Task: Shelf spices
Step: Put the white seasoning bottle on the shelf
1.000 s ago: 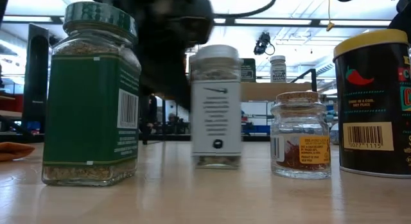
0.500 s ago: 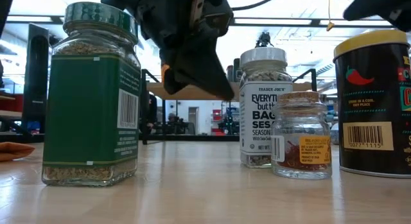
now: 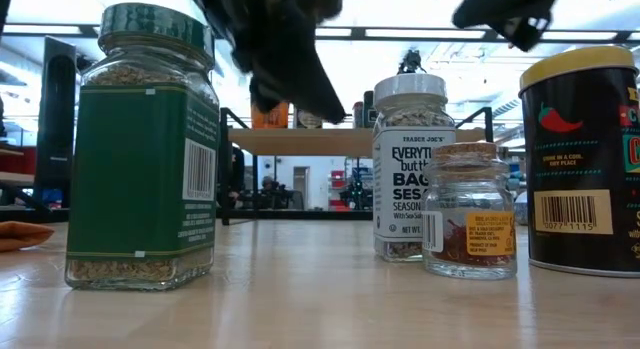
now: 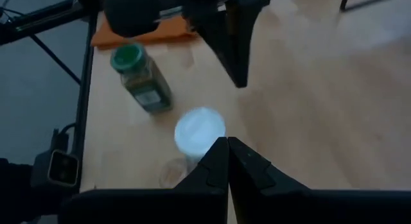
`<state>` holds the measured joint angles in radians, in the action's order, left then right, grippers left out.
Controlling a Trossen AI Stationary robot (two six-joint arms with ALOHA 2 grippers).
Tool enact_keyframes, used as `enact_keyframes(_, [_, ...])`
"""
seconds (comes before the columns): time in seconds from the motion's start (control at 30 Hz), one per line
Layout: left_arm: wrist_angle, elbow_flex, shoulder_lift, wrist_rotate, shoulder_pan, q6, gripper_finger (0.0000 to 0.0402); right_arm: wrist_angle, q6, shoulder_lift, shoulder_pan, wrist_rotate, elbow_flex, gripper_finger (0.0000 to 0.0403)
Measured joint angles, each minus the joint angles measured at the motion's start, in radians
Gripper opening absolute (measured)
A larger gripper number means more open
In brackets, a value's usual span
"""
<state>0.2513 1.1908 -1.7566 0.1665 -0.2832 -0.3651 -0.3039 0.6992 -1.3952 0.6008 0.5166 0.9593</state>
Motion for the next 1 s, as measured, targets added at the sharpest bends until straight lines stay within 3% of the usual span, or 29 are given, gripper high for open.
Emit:
enact_keyframes(0.2, [-0.053,-0.057,0.094,0.025,0.009,0.05,0.0,-0.005,-0.125,-0.007,-0.063,-0.002,0.058,0.0001])
enact_keyframes(0.5, [-0.291,-0.329,0.235,-0.033,0.024,0.018,0.0,-0.014,-0.222,-0.024,-0.122,-0.024,0.126,0.0001])
enact_keyframes(0.77, [-0.487,-0.556,0.44,-0.022,0.016,-0.031,0.0,-0.129,-0.359,-0.215,-0.14,-0.06,0.336,0.0001])
enact_keyframes(1.0, [-0.491,-0.646,0.562,0.029,-0.02,-0.055,0.0,-0.331,-0.416,-0.353,-0.159,-0.069,0.548,0.0027])
